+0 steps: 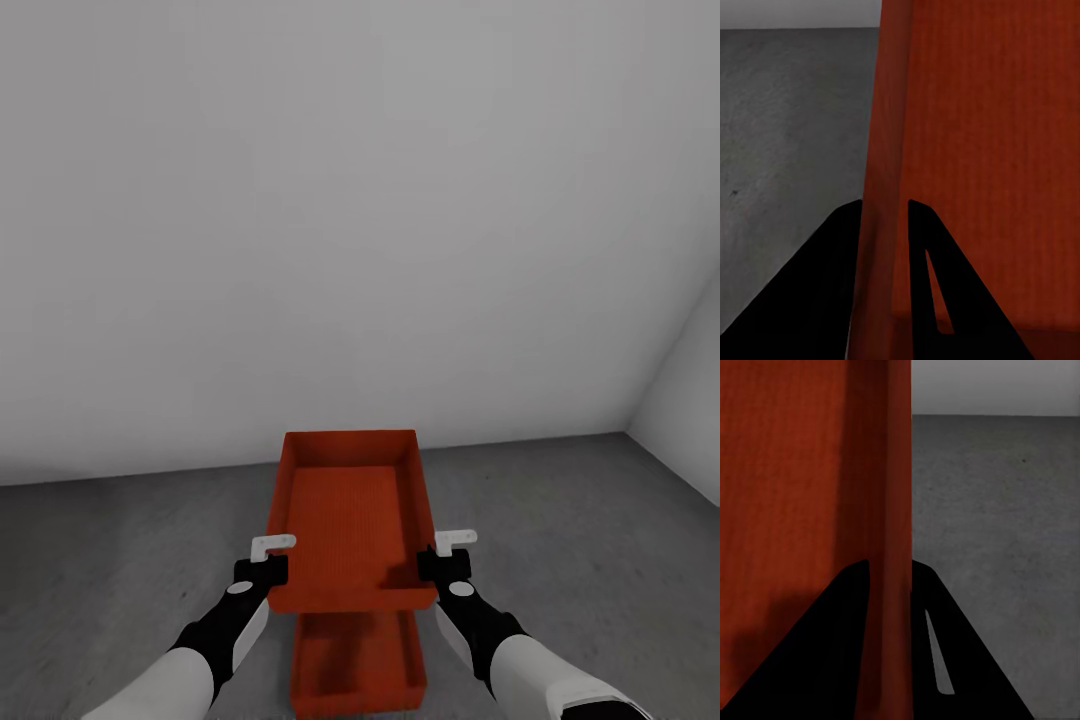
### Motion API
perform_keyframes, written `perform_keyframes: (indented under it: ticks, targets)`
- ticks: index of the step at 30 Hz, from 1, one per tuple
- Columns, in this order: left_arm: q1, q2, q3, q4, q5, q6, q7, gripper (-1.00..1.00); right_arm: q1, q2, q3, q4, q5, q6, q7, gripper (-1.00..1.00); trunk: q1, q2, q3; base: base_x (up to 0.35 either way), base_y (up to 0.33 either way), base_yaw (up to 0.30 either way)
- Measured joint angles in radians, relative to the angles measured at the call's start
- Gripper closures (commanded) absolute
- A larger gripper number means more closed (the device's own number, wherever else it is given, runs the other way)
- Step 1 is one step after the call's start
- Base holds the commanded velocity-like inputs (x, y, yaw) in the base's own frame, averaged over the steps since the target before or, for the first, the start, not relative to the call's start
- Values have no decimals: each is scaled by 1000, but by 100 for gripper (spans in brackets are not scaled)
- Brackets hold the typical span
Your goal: Move the two storage containers from the living room to the garage. In the garage, place one container on the floor and stack the other container on top of it (either order is fine).
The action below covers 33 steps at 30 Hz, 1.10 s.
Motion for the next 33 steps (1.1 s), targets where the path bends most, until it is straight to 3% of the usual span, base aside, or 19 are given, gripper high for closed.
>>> perform_keyframes:
  ticks: [33]
  targets:
    - [0, 0, 1, 2, 0, -1, 0, 100, 0, 0, 1, 0, 0, 1, 0, 100, 0, 0, -52, 0, 0, 0]
